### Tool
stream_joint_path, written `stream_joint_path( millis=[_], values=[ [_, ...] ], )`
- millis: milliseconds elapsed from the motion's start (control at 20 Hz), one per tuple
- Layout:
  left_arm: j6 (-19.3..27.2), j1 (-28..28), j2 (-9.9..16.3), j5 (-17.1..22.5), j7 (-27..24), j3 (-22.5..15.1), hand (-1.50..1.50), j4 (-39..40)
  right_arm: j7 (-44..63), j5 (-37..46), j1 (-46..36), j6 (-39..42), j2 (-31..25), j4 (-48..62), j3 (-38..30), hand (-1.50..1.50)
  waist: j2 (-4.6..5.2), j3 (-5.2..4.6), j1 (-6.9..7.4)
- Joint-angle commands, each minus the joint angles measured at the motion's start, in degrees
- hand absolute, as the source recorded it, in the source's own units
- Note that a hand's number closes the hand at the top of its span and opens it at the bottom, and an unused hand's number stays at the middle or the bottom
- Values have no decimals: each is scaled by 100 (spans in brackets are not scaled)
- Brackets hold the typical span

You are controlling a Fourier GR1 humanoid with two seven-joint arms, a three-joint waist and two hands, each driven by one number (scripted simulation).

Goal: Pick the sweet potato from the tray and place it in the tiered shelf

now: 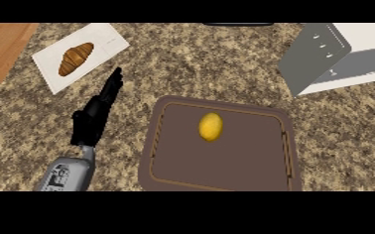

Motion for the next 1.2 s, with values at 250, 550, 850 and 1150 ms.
stream_joint_path(
  millis=[250,550,850,1150],
  values=[
    [-128,-67,28,-17,-126,177,0,99,-999,881,-823,-154,-309,1482,441,150,12,0,33],
    [-46,185,-129,-192,-114,30,0,-111,-1491,1573,-1123,-677,77,2199,901,150,7,1,47],
    [-61,-19,-188,-227,-213,109,0,222,-2984,2005,-1272,-1267,234,3157,1009,150,13,4,16],
    [-117,28,-205,-212,-250,93,0,173,-3288,989,-1865,-1633,951,4007,335,150,15,17,44]
  ],
)
